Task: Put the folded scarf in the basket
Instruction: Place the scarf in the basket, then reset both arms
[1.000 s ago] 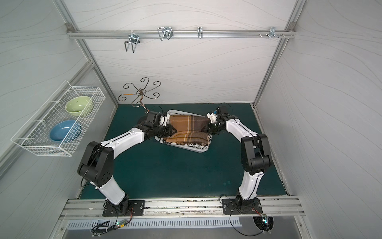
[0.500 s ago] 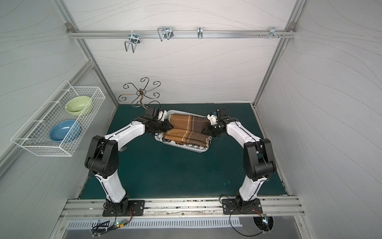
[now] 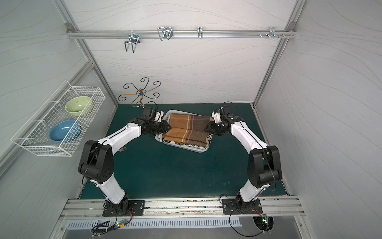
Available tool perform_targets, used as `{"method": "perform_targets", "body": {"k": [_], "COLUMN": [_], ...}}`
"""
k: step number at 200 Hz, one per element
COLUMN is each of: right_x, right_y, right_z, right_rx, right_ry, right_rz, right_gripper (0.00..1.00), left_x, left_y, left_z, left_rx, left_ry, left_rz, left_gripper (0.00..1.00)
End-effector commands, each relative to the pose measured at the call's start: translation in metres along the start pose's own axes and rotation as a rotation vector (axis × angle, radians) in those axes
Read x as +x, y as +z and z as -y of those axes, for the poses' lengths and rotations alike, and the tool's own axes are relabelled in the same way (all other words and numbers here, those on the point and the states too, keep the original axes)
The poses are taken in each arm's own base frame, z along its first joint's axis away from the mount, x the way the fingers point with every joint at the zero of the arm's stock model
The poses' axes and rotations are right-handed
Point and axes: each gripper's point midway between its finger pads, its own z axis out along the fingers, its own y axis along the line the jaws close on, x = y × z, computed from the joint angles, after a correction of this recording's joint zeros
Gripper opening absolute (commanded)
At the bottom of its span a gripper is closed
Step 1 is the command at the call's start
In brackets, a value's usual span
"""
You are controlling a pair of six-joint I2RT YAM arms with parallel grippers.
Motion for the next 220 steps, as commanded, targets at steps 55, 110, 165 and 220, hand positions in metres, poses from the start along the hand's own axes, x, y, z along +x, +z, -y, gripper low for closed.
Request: {"method": "perform_targets", "body": {"k": [55, 110, 165, 220], "right_x": [0.030, 0.062, 0.085, 0.091], "right_y": [-0.047, -0.056, -0.080, -0.095], "right_z": [-0.023, -0.046, -0.033, -0.030], "right_rx": [-0.004, -0.027, -0.006, -0.048], "right_ry": [-0.001, -0.059, -0.080, -0.094], "right_rz": [0.063, 0.071, 0.146, 0.211], "right_gripper": [0.47, 0.48, 0.99, 0.96], "left_x": [0.009, 0.024, 0.052, 0.097], "left_y": [-0.035, -0.076, -0.106, -0.114], "left_z": [-0.002, -0.029, -0.034, -0.071], "left_rx": [-0.016, -0.197, -0.156, -0.184], "left_ry": [-0.003, 0.033, 0.055, 0.045], "left_rz": [0.069, 0.094, 0.191, 0.299], "left_gripper": [0.43, 0.45, 0.50, 0.56]}}
